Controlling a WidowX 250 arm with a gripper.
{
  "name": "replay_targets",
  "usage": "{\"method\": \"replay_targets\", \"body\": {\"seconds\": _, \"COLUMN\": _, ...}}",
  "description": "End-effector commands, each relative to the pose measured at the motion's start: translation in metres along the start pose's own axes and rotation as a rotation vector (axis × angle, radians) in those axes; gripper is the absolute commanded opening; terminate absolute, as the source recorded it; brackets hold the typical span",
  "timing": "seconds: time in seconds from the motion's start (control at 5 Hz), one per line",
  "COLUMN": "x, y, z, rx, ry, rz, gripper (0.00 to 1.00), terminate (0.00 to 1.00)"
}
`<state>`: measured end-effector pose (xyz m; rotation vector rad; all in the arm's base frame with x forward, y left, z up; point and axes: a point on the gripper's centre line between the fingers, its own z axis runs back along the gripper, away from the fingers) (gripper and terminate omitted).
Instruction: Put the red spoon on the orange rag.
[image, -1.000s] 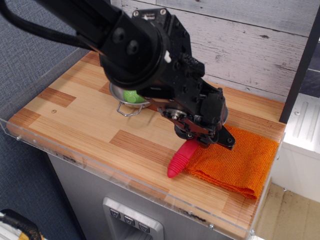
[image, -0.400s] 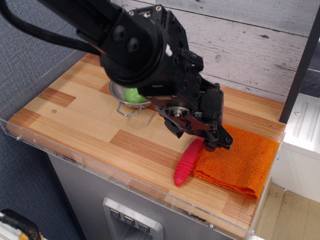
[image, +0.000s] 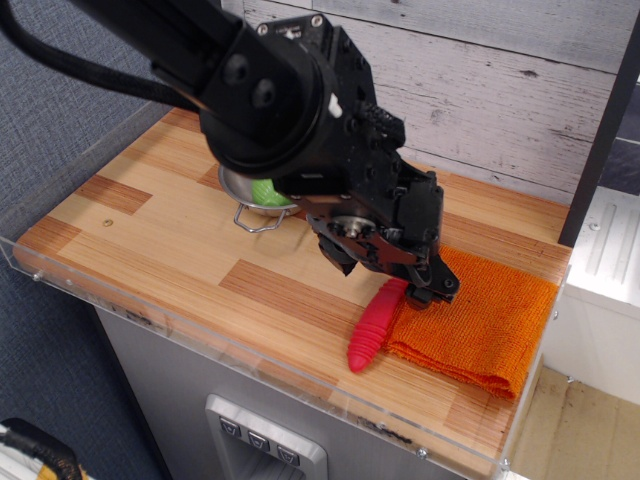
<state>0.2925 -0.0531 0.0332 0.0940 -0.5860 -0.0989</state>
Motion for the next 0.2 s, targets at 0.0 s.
{"method": "replay_targets", "body": {"seconds": 0.0, "x": 0.0218, "y": 0.0201, "z": 0.0428, "rx": 0.010, "ry": -0.118, "rz": 0.077, "gripper": 1.00, "terminate": 1.00}}
